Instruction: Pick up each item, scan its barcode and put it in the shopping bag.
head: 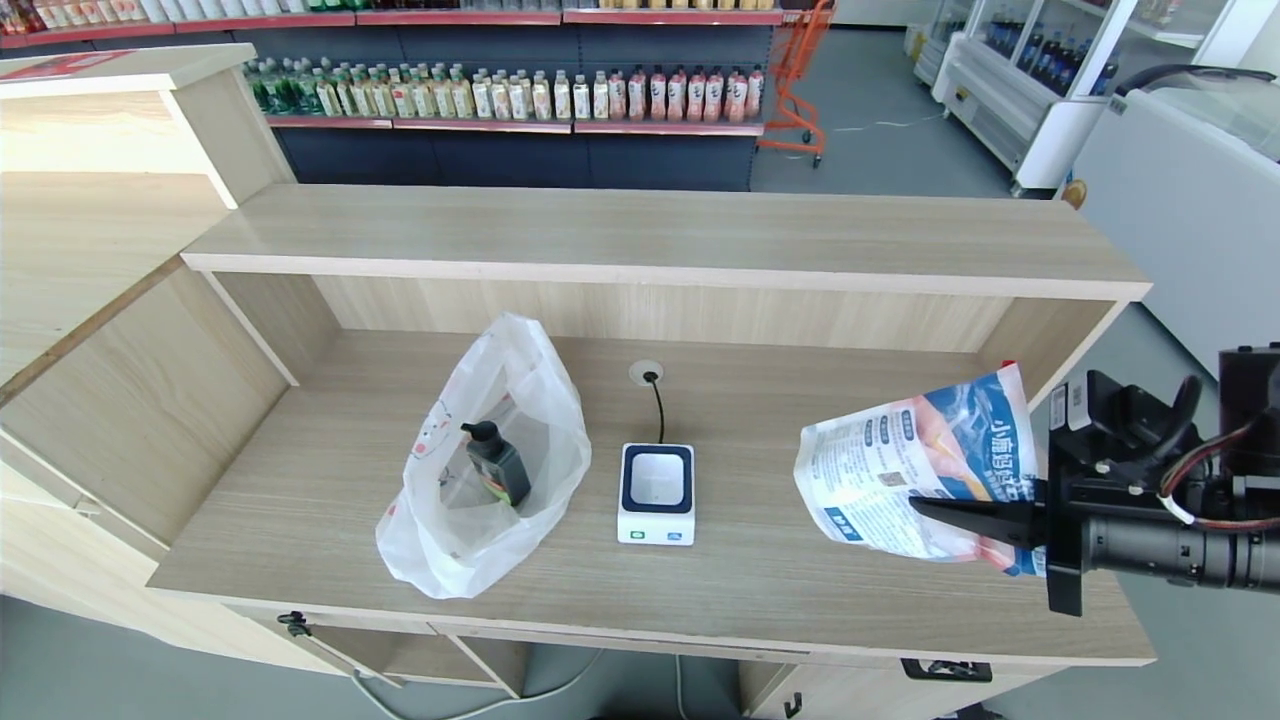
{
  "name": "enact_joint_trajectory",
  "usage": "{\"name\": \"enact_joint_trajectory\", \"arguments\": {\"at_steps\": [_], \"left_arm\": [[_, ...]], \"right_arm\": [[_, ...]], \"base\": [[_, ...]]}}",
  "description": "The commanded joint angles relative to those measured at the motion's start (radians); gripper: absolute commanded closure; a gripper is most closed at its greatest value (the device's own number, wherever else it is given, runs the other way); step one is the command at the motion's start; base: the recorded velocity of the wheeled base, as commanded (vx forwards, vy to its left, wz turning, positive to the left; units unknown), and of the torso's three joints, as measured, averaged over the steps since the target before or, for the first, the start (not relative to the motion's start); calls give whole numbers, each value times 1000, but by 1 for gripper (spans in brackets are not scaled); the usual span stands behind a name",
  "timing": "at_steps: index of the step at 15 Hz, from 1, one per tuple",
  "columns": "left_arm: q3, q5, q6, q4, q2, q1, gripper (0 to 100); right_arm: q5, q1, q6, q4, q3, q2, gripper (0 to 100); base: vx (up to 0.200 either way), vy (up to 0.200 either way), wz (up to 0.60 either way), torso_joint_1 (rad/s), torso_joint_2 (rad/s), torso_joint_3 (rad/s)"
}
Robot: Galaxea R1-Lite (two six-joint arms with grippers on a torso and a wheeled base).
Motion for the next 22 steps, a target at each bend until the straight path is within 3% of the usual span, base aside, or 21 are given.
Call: {"name": "enact_joint_trajectory", "arguments": {"at_steps": [1,5,7,12,17,22], "left_arm": [[0,0,1,0,0,0,0],[0,0,3,0,0,0,0],[0,0,-1,0,0,0,0],[0,0,-4,0,0,0,0],[0,0,-4,0,0,0,0],[0,0,-4,0,0,0,0]], "right_arm": [[1,-1,5,-1,-1,7,100],[-2,-1,72,-1,-3,26,100],[-4,-57,86,-12,-35,101,100],[-12,-120,75,-202,-121,308,100],[2,-114,-181,-283,-164,478,100],[93,-90,-242,-383,-217,581,100]], "base": [[0,200,0,-12,-12,12],[0,200,0,10,6,5],[0,100,0,-6,1,-6],[0,0,0,0,0,0],[0,0,0,0,0,0],[0,0,0,0,0,0]]}}
